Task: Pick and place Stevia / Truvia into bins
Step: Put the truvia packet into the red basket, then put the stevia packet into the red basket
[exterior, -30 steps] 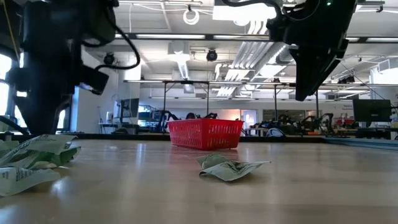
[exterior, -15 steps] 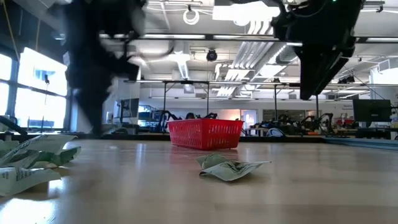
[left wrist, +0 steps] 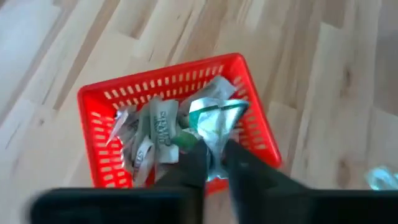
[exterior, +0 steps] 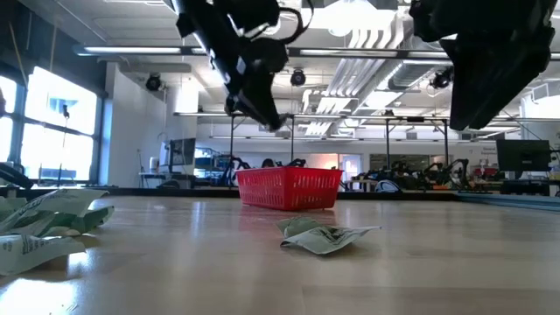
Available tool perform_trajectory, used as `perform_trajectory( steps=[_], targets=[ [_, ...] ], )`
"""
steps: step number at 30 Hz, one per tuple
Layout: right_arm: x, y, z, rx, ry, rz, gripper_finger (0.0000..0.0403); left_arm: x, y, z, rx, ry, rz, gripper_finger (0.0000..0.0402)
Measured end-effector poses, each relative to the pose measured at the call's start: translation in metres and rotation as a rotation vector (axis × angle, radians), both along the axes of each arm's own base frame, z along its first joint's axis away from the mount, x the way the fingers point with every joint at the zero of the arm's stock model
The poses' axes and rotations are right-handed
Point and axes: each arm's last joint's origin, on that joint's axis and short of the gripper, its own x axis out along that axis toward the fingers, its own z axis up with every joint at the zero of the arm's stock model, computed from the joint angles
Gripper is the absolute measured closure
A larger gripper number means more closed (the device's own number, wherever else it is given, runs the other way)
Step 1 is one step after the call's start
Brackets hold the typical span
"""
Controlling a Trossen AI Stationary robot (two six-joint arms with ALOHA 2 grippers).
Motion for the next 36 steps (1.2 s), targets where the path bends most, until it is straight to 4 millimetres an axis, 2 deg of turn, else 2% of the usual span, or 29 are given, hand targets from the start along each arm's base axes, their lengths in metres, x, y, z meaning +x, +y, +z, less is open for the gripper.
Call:
perform_trajectory(
  steps=[4,6,8,11,15,19,22,26,31,36],
  targets=[
    [0.006,0.004,0.0,0.026,-0.05,0.054,0.0096,0.001,0.001,-0.014,0.051,0.086,0.06,0.0187],
    [0.013,0.009,0.001,0.037,-0.095,0.162,0.0096,-0.007,-0.004,-0.007,-0.013,0.121,0.058,0.0131],
    [0.025,0.016,0.0,0.028,-0.138,0.337,0.0096,-0.019,-0.016,0.004,-0.066,0.163,0.03,0.009],
    [0.042,0.028,-0.01,0.004,-0.153,0.655,0.0096,-0.043,-0.046,0.013,-0.063,0.259,-0.005,0.0065],
    [0.061,0.038,-0.028,-0.018,-0.178,0.898,0.0096,-0.072,-0.085,0.018,-0.04,0.31,0.012,0.0078],
    [0.074,0.046,-0.046,0.011,-0.198,1.105,0.0096,-0.095,-0.119,0.009,-0.093,0.34,0.069,0.0117],
    [0.076,0.053,-0.06,0.007,-0.168,1.22,0.01,-0.107,-0.14,0.002,-0.131,0.355,0.097,0.0147],
    [0.076,0.056,-0.074,-0.012,-0.124,1.243,0.0133,-0.118,-0.16,-0.006,-0.142,0.374,0.123,0.0181],
    [0.086,0.051,-0.083,-0.028,-0.154,1.204,0.0184,-0.128,-0.173,-0.012,-0.166,0.393,0.181,0.0209],
    [0.095,0.044,-0.093,0.052,-0.179,1.202,0.02,-0.14,-0.188,-0.018,-0.204,0.41,0.235,0.0224]
  ],
)
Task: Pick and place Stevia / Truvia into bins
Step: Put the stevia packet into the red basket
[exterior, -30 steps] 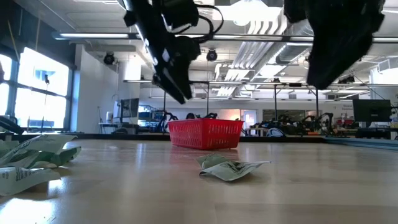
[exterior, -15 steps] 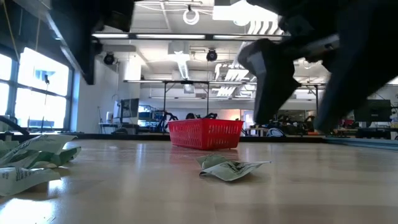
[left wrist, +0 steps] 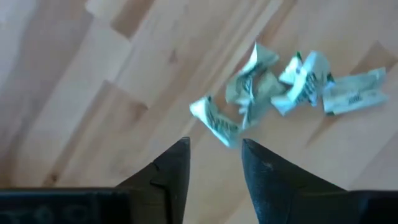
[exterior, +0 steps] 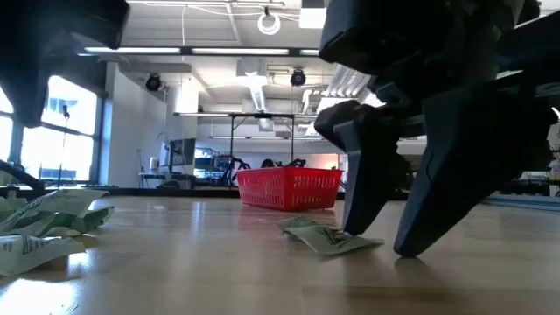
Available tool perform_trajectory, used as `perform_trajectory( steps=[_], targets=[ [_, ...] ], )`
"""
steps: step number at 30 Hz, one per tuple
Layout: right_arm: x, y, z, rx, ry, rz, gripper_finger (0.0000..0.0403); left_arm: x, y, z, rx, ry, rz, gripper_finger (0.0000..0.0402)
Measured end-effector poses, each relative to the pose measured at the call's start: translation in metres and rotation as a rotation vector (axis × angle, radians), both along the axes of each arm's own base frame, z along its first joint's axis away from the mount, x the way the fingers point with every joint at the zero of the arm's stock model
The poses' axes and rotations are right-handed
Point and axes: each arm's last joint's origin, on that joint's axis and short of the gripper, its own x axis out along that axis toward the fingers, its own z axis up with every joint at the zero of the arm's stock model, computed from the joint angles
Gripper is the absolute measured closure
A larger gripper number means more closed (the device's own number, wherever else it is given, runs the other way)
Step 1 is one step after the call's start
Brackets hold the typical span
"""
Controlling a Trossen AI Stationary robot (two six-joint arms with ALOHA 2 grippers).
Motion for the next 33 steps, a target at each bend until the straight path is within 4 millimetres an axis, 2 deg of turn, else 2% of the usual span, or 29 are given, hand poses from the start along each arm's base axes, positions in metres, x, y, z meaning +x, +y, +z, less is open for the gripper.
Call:
perform_trajectory(
  steps=[5,8,11,16,18,22,26,28,33],
  targets=[
    [0.008,-0.009,-0.01,0.059,0.039,-0.061,0.0204,-0.012,-0.015,-0.002,-0.02,0.012,0.045,0.0232],
    [0.015,-0.02,-0.011,0.078,0.035,-0.121,0.0225,-0.018,-0.022,-0.002,-0.031,0.013,0.07,0.0234],
    [0.022,-0.036,-0.011,0.098,0.026,-0.206,0.0271,-0.023,-0.028,-0.002,-0.035,0.006,0.098,0.0234],
    [0.031,-0.06,-0.011,0.094,0.015,-0.311,0.0379,-0.03,-0.035,-0.002,-0.027,-0.02,0.15,0.0234],
    [0.031,-0.067,-0.008,0.117,0.022,-0.354,0.0393,-0.032,-0.036,-0.004,-0.024,-0.031,0.176,0.0234],
    [0.029,-0.082,0.014,0.179,0.008,-0.467,0.0397,-0.035,-0.033,-0.02,-0.021,-0.036,0.229,0.0234],
    [0.026,-0.096,0.063,0.19,-0.15,-0.553,0.0398,-0.033,-0.034,-0.039,-0.089,-0.107,0.22,0.0234],
    [0.021,-0.11,0.077,0.172,-0.171,-0.619,0.0401,-0.032,-0.035,-0.049,-0.129,-0.141,0.221,0.0234],
    [0.019,-0.162,0.086,0.153,-0.163,-0.764,0.0394,-0.034,-0.031,-0.068,-0.169,-0.214,0.236,0.0234]
  ],
)
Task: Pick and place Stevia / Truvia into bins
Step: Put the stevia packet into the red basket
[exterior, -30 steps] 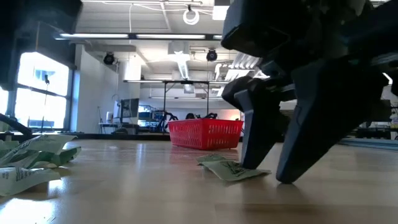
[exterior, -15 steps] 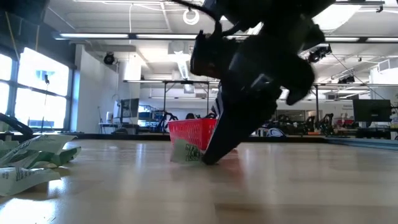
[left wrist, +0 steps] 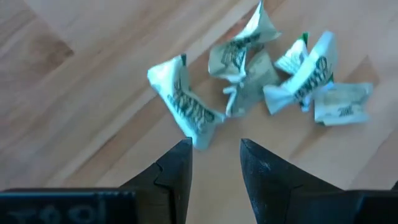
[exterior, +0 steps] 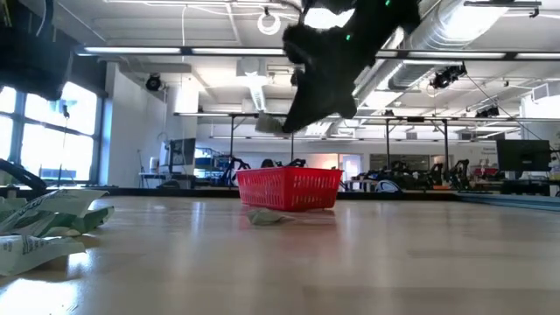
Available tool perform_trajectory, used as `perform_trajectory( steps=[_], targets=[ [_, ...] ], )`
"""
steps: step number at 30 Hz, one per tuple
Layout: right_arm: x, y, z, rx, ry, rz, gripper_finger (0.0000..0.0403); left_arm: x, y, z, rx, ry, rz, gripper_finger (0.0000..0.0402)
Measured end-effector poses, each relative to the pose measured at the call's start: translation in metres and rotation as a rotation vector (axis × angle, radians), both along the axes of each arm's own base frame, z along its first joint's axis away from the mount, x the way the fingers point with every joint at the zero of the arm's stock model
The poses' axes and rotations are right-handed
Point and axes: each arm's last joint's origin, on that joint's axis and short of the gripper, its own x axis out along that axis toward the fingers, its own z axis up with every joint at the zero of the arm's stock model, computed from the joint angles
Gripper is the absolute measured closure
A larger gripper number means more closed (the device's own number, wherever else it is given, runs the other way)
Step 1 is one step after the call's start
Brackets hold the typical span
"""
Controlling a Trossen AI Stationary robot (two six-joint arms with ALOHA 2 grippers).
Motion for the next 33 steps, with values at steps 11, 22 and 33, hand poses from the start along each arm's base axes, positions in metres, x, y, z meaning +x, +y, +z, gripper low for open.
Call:
perform_trajectory(
  steps=[11,22,33],
  targets=[
    [-0.001,-0.058,-0.013,0.156,0.058,-0.042,0.0242,0.011,0.028,-0.015,0.039,0.003,0.042,0.0234],
    [-0.016,0.033,-0.003,0.033,0.144,0.199,0.0149,0.032,0.064,-0.015,0.178,0.024,-0.111,0.0285],
    [-0.032,0.083,-0.004,-0.007,0.157,0.095,0.0149,0.062,0.12,0.011,0.235,-0.045,-0.252,0.0373]
  ],
)
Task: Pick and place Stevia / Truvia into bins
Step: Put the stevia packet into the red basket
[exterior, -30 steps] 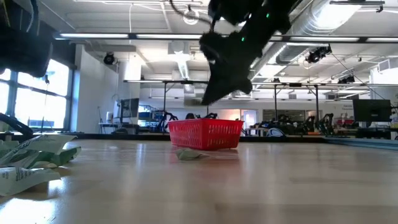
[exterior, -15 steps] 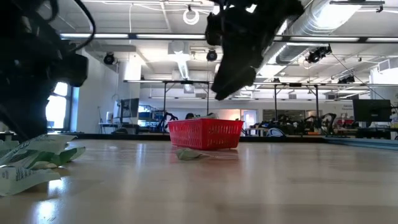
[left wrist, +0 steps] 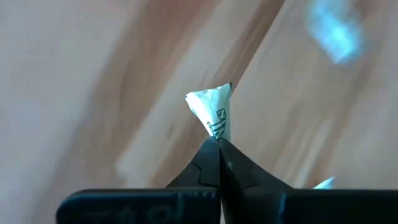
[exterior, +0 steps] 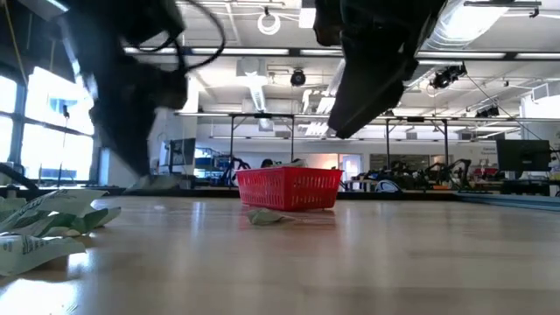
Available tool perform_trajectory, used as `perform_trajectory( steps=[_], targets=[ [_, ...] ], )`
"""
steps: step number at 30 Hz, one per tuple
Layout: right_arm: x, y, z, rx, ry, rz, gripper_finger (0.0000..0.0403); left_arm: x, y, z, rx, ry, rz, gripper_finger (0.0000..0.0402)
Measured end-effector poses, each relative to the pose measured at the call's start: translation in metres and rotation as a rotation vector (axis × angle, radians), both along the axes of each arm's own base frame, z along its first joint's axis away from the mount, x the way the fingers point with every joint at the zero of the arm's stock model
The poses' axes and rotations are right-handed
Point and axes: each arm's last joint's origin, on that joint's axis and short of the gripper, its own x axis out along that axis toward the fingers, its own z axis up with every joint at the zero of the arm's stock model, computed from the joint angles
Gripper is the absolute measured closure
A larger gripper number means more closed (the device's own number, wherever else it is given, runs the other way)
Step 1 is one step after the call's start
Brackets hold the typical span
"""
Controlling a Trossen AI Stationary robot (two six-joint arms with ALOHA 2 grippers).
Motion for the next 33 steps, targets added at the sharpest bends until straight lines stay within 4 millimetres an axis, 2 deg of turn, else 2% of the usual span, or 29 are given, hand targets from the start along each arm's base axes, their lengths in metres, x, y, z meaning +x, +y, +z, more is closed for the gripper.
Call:
perform_trajectory(
  steps=[6,9,11,13,16,18,22,25,28,33],
  targets=[
    [-0.006,0.012,-0.001,-0.034,0.006,0.012,0.0149,0.03,0.034,0.057,0.108,-0.197,-0.057,0.038],
    [-0.003,0.015,-0.004,-0.058,0.007,0.068,0.0149,0.044,0.057,0.075,0.157,-0.293,-0.091,0.038],
    [0.0,0.018,-0.011,-0.063,0.02,0.141,0.0149,0.052,0.071,0.076,0.16,-0.346,-0.1,0.0375],
    [0.006,0.022,-0.018,-0.043,0.008,0.225,0.0149,0.061,0.086,0.072,0.136,-0.392,-0.093,0.035],
    [0.018,0.028,-0.031,-0.055,-0.036,0.328,0.0149,0.065,0.103,0.056,0.091,-0.336,-0.041,0.0281],
    [0.025,0.03,-0.037,-0.078,-0.083,0.357,0.0149,0.063,0.107,0.048,0.047,-0.286,0.005,0.0232],
    [0.039,0.022,-0.044,-0.107,-0.155,0.335,0.0149,0.047,0.1,0.056,-0.116,-0.227,-0.047,0.0156],
    [0.046,0.01,-0.05,-0.107,-0.158,0.309,0.0149,0.023,0.076,0.066,-0.156,-0.116,-0.108,0.0128],
    [0.053,-0.004,-0.055,-0.094,-0.171,0.321,0.0149,-0.002,0.048,0.074,-0.107,-0.023,-0.136,0.0125],
    [0.06,-0.018,-0.072,-0.03,-0.144,0.428,0.0149,-0.033,0.009,0.086,-0.112,-0.036,-0.09,0.0152]
  ],
)
